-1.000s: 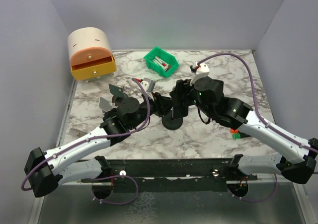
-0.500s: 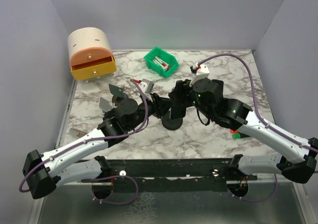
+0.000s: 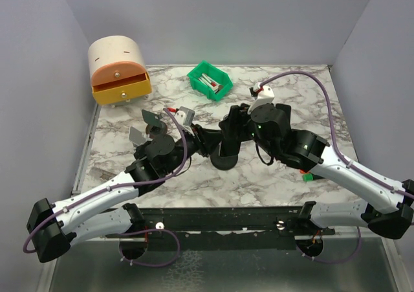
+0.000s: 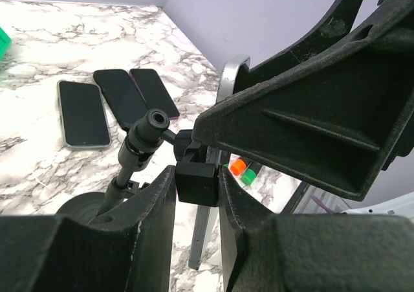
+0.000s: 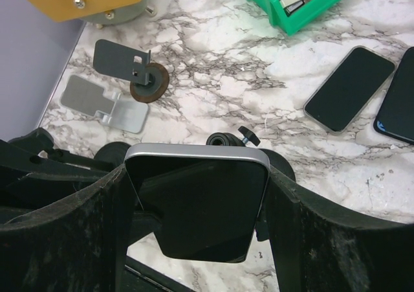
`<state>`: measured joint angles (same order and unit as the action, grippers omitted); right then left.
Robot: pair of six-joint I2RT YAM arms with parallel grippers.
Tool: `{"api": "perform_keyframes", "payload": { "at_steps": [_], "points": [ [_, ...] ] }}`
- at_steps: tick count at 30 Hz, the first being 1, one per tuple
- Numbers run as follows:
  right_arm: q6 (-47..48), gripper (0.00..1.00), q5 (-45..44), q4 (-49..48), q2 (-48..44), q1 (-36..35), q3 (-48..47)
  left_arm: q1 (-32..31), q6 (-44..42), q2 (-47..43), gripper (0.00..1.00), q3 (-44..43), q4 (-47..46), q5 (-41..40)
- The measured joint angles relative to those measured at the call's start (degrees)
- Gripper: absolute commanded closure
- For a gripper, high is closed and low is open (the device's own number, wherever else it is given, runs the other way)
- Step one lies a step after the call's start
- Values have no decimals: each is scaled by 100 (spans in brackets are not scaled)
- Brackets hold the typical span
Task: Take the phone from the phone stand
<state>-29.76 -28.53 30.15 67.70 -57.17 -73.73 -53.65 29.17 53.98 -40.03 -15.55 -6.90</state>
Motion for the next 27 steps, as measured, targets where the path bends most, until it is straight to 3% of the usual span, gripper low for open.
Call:
{"api": "perform_keyframes", "payload": {
  "at_steps": [27],
  "points": [
    [-310,100,166,-468,-844,39,846,50,1423,76,100,852,-1687,354]
  ]
}}
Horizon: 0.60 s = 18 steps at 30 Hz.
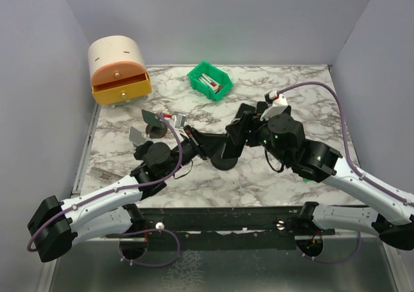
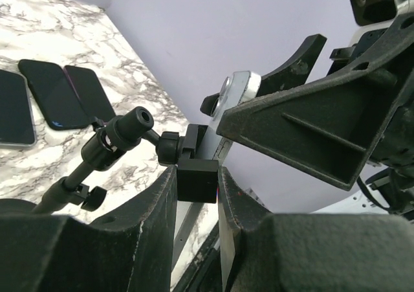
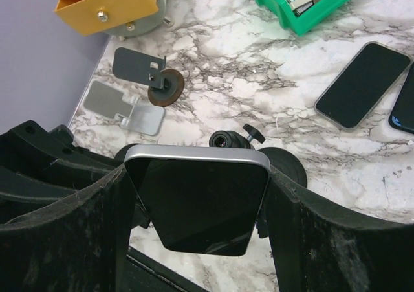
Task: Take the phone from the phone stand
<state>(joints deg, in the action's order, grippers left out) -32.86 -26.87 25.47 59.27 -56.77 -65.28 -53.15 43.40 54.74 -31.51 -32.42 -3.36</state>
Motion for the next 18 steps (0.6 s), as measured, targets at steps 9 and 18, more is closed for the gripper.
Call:
{"api": "perform_keyframes", "payload": {
  "at_steps": [9,18],
  "points": [
    [103,100,304,-391,-374,52,411,188,518,114,100,229,-588,280],
    [149,100,717,-597,-608,52,682,400,745,323,100,251,-872,282]
  ]
}}
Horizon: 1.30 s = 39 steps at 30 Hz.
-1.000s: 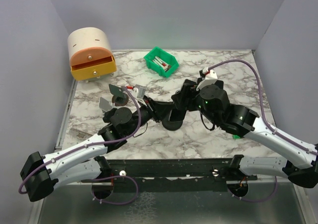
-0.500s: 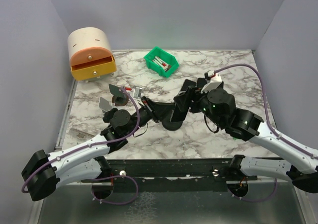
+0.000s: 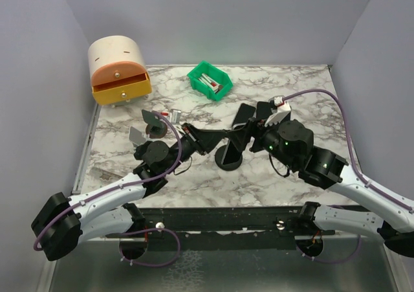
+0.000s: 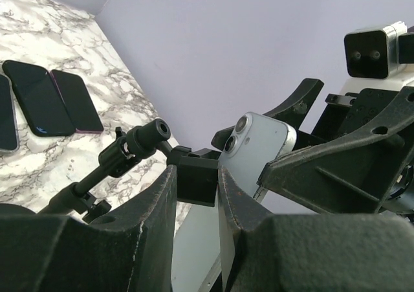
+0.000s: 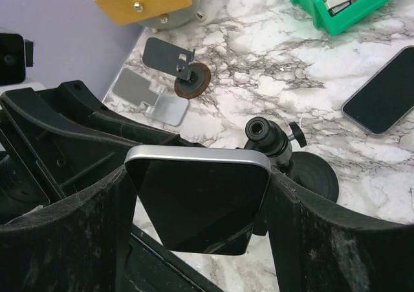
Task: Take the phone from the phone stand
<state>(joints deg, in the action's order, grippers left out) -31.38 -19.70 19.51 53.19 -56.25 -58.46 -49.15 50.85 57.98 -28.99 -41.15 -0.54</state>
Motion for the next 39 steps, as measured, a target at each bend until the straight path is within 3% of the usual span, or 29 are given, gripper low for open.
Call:
{"api": "perform_keyframes", "payload": {
  "at_steps": [32,39],
  "points": [
    [216,100,1362,-435,-188,37,-264,57,-223,431,100,-223,-179,136],
    [297,100,1458,-765,-308,37,-435,55,-254,422,74,-240,-129,136]
  ]
}}
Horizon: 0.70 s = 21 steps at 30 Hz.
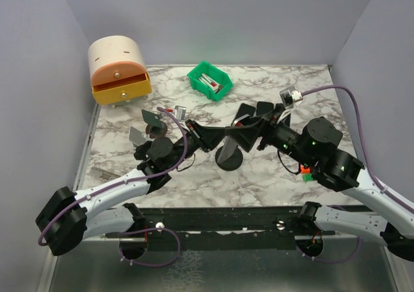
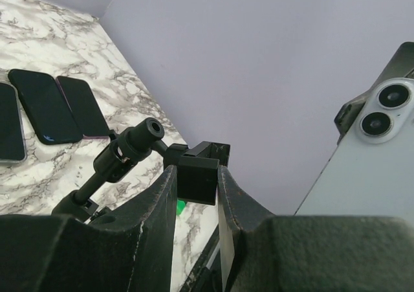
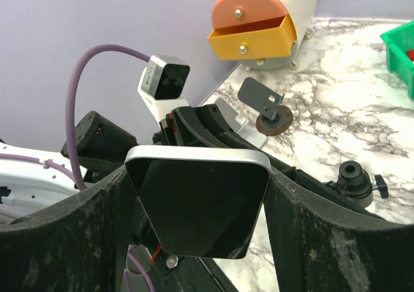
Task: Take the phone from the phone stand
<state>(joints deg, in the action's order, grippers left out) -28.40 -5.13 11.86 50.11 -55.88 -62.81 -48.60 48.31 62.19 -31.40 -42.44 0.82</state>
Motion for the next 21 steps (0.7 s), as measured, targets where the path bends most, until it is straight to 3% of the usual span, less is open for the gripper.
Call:
{"api": "perform_keyframes", "payload": {
  "at_steps": [13,21],
  "points": [
    [409,100,-9,31,-354,0,-297,2,-96,-37,55,-70,260,13],
    [549,100,48,105,-527,0,-297,13,-190,-96,24,-90,590,20]
  ]
}}
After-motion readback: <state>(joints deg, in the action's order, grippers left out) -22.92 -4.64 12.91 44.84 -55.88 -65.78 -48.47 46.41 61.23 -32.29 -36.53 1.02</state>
